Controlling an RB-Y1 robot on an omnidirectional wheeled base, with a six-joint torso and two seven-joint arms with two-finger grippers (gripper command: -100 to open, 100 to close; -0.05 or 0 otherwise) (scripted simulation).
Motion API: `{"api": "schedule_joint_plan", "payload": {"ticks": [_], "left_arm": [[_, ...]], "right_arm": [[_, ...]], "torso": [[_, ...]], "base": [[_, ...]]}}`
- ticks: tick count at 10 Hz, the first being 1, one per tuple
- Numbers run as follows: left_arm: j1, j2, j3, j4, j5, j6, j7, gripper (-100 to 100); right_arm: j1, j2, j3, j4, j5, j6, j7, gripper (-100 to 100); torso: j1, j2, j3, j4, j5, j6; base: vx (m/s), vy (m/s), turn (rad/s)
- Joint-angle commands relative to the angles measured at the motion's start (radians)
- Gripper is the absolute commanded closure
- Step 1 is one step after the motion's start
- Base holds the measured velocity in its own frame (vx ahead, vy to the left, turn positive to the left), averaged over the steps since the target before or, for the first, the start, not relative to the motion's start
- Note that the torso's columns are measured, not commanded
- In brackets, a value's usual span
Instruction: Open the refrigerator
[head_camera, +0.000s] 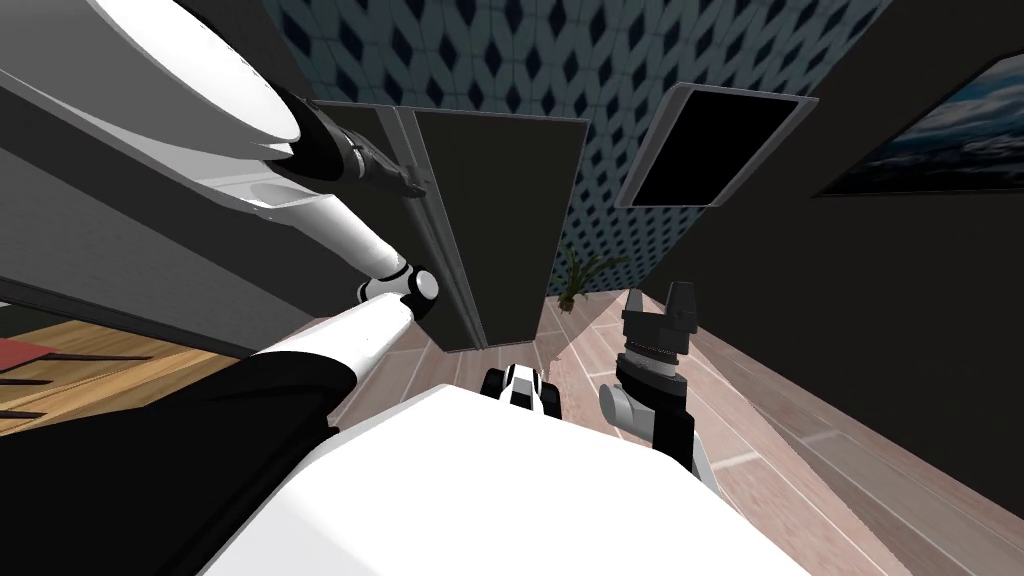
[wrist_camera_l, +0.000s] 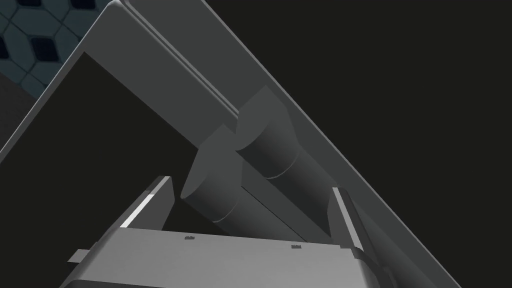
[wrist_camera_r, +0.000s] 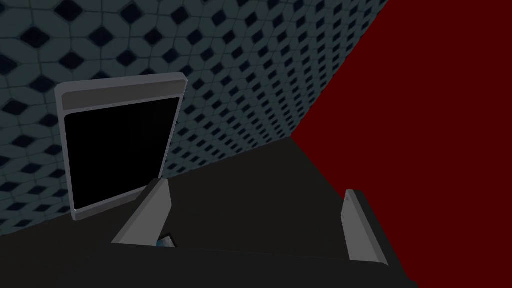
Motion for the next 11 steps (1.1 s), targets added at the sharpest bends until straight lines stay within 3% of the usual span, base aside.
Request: {"api": "schedule_joint_plan", "payload": {"ticks": [1,2,3,4,5,6,8,9,10,11], "left_arm": [[0.078,0.078,0.011,0.048,0.08,-0.072,0.038,100],[0.102,0.114,0.011,0.048,0.109,-0.099,0.038,100],[0.134,0.124,0.011,0.048,0.137,-0.125,0.038,100],[0.138,0.124,0.011,0.048,0.137,-0.137,0.038,100],[0.184,0.17,0.022,0.096,0.182,-0.17,0.076,100],[0.217,0.196,0.022,0.097,0.212,-0.196,0.076,100],[0.274,0.249,0.022,0.097,0.271,-0.254,0.076,100],[0.277,0.249,0.022,0.097,0.273,-0.273,0.076,100],[0.323,0.294,0.033,0.145,0.316,-0.302,0.114,100],[0.353,0.32,0.033,0.145,0.343,-0.329,0.114,100]], "right_arm": [[0.0,0.0,0.0,0.0,0.0,0.0,0.0,0],[0.0,0.0,0.0,0.0,0.0,0.0,0.0,0],[0.0,0.0,0.0,0.0,0.0,0.0,0.0,0],[0.0,0.0,0.0,0.0,0.0,0.0,0.0,0],[0.0,0.0,0.0,0.0,0.0,0.0,0.0,0],[0.0,0.0,0.0,0.0,0.0,0.0,0.0,0],[0.0,0.0,0.0,0.0,0.0,0.0,0.0,0],[0.0,0.0,0.0,0.0,0.0,0.0,0.0,0],[0.0,0.0,0.0,0.0,0.0,0.0,0.0,0],[0.0,0.0,0.0,0.0,0.0,0.0,0.0,0]], "torso": [[-0.005,0.0,0.002,-0.002,0.003,-0.004],[-0.005,0.002,0.005,-0.002,0.002,-0.002],[0.0,0.005,0.005,0.0,0.001,0.001],[0.003,0.004,0.004,0.0,0.002,0.002],[0.004,0.002,0.002,0.001,0.001,0.001],[-0.003,0.0,0.002,0.0,0.001,-0.004],[-0.004,0.007,0.006,0.002,-0.001,0.003],[-0.003,0.007,0.006,0.001,-0.001,0.004],[-0.003,0.006,0.005,0.002,-0.002,0.002],[-0.01,0.007,0.007,0.003,-0.002,-0.003]], "base": [[0.049,-0.206,0.302],[0.032,-0.111,0.082],[0.013,-0.029,0.004],[-0.003,0.009,-0.036],[0.06,-0.135,0.347],[0.067,-0.191,0.302],[0.013,-0.06,0.005],[-0.017,0.02,-0.023],[-0.015,-0.142,0.334],[0.035,-0.198,0.268]]}}
